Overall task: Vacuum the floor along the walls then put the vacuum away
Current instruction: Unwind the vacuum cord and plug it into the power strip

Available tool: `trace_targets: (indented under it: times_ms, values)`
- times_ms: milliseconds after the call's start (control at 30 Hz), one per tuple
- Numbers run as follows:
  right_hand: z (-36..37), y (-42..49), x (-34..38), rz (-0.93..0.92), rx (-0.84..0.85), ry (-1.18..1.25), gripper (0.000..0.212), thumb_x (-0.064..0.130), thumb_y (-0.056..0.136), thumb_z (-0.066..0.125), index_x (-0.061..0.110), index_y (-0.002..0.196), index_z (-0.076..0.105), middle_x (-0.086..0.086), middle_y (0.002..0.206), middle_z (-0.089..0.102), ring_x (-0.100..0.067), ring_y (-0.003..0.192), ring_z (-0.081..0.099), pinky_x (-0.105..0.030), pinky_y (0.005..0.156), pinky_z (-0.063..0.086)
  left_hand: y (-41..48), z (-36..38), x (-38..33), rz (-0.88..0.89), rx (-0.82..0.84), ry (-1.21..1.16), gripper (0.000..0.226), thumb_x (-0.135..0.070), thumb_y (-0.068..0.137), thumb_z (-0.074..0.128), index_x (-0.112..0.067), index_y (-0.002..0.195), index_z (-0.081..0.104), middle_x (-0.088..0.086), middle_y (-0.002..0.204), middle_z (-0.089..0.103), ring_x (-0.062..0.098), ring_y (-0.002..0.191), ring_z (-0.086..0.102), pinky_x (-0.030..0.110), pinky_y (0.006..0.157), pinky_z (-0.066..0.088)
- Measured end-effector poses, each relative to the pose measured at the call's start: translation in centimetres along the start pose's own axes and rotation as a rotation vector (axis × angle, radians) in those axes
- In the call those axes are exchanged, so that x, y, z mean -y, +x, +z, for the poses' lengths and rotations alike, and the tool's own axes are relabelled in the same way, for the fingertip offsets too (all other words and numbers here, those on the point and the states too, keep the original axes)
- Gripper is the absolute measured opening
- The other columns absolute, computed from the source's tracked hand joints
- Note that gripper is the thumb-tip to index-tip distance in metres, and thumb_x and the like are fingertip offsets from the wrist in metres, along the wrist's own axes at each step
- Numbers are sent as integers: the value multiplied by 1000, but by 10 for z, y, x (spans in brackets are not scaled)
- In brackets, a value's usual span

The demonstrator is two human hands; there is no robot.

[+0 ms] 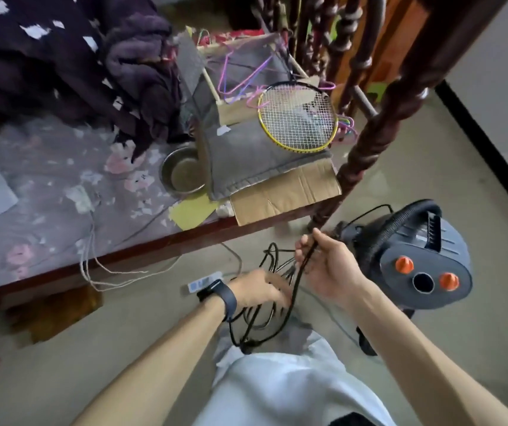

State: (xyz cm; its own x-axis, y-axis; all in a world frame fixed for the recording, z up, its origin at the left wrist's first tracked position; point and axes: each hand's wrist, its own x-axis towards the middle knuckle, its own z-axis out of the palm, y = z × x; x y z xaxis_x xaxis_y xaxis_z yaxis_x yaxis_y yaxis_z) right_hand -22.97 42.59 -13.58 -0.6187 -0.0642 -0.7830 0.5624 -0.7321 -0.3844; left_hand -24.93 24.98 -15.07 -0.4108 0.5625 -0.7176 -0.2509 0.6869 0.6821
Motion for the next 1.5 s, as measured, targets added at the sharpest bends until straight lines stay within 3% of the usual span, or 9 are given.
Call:
trace_targets:
  times_ms: [200,367,567,700,900,1033,1167,1333,1500]
  values:
    - [5,-1,-24,-92,-79,34,26,29,106,53,11,92,66,-3,88,68,-16,73,69,-24,68,55,-21,-33,26,5,116,98,23,-32,85,66,-11,76,68,10,87,65,19,86,57,24,75,38]
    - [-1,5,-69,9,-353,-223,38,49,97,66,11,95,66,-3,81,66,-14,64,63,-25,55,54,-37,-44,67,94,-200,372,62,-69,79,47,-13,55,52,6,77,62,26,80,62,37,73,50]
    - [0,23,-117,179,-393,-249,22,29,88,70,11,95,59,-9,93,57,-23,77,62,-40,77,58,-47,-51,96,246,-254,645,49,-57,85,52,-30,45,56,-3,126,65,21,118,54,31,86,42]
    - [11,34,-120,234,-191,-278,24,33,91,73,13,103,66,-6,102,77,-25,91,75,-50,98,57,-50,-48,105,275,-290,727,55,-61,82,44,-19,47,48,-3,96,67,30,98,61,34,75,46]
    - [14,36,-111,60,-266,-403,15,17,93,71,20,83,59,4,68,63,-14,57,69,-29,56,57,-46,-46,118,194,-296,726,52,-65,88,39,-25,68,64,-12,99,58,24,94,61,29,68,36]
    - [-3,30,-104,34,-306,-334,30,43,87,78,23,76,59,5,67,55,-12,54,53,-28,64,49,-50,-60,123,111,-391,595,48,-62,92,43,-26,77,71,-19,112,63,15,96,62,28,73,45]
    - [-20,34,-100,59,-346,-510,54,71,80,74,25,61,52,6,60,43,-11,44,32,-23,52,32,-66,-87,120,-18,-494,244,55,-59,85,50,-17,51,61,-3,51,61,17,54,60,34,60,43]
    - [-26,62,-112,16,-523,-798,31,32,102,57,14,77,58,-4,71,51,-18,55,44,-24,48,40,-99,-123,113,-14,-761,-392,53,-44,70,68,-23,37,33,-4,43,29,15,38,24,32,49,20]
    - [-15,87,-118,-4,-508,-683,13,21,99,59,9,96,65,-7,76,47,-18,56,42,-29,55,34,-132,-127,129,-53,-791,-162,68,-60,86,60,-17,43,30,-3,42,30,14,42,30,34,54,24]
